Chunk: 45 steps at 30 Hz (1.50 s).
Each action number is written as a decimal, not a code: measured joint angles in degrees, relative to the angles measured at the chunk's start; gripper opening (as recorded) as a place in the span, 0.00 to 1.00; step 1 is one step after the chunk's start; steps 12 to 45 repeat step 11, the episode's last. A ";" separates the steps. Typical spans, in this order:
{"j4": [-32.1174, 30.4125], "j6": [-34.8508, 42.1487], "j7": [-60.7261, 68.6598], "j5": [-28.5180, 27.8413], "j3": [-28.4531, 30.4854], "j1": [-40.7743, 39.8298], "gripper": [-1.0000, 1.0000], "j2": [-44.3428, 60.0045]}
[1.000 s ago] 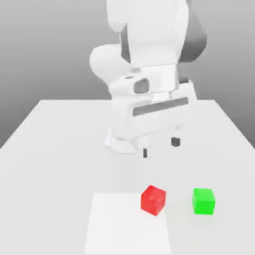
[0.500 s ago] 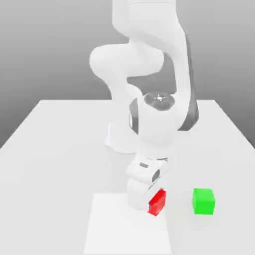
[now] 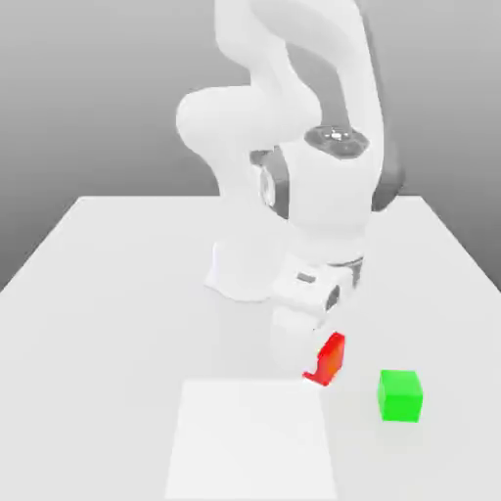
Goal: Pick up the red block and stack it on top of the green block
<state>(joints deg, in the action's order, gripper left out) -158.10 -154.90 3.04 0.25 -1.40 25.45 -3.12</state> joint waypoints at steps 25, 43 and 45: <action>3.02 -8.11 1.02 -1.17 -0.86 3.74 1.00 11.14; 3.02 -8.11 1.02 -1.17 -0.86 3.74 1.00 11.14; 3.02 -8.11 1.02 -1.17 -0.86 3.74 1.00 11.14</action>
